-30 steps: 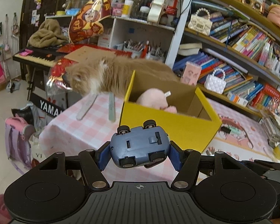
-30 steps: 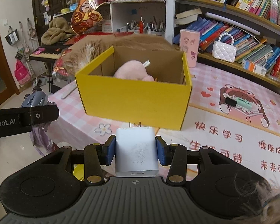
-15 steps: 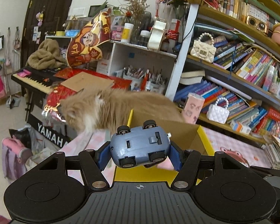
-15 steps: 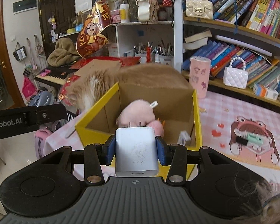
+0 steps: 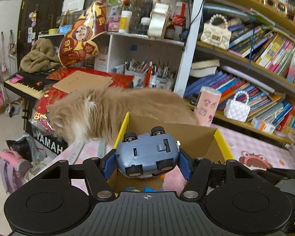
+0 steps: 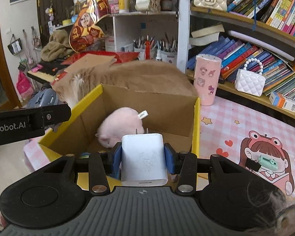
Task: Organize objects
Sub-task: 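Lower both items into the yellow box and open both grippers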
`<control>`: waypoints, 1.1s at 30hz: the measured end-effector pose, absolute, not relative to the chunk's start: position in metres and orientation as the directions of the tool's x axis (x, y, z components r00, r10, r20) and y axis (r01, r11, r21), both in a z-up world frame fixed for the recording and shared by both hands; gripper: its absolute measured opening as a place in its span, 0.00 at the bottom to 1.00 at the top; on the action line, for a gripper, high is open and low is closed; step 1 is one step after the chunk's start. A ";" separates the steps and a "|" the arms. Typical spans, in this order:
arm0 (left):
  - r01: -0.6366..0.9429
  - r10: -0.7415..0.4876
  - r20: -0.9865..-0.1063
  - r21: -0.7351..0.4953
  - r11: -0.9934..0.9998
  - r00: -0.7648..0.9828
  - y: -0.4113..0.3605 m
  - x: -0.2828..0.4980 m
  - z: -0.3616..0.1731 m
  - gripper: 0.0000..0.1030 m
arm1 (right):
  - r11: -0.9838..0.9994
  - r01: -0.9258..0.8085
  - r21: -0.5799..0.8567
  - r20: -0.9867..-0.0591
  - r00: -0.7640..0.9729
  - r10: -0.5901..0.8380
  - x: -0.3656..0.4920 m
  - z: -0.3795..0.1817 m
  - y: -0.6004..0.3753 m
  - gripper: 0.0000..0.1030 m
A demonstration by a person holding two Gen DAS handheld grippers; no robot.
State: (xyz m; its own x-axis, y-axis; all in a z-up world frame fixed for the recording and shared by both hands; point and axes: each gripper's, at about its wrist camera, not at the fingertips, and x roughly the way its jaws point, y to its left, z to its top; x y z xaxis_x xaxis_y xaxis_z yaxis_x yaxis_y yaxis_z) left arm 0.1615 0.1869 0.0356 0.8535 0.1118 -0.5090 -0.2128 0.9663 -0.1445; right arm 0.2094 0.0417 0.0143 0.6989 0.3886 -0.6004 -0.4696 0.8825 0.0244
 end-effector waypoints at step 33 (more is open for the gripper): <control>-0.172 0.106 -0.528 -0.078 0.982 0.843 0.167 0.185 0.028 0.77 | 0.874 -0.483 -0.054 -0.570 0.734 0.369 0.233 0.013 0.033 0.43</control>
State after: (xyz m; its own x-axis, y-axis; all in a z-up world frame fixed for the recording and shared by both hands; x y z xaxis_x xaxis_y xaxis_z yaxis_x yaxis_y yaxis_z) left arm 0.1849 0.1670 0.0279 0.8427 0.1060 -0.5278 -0.1725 0.9819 -0.0782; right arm 0.2332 0.0332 0.0129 0.7336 0.3695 -0.5703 -0.4825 0.8742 -0.0544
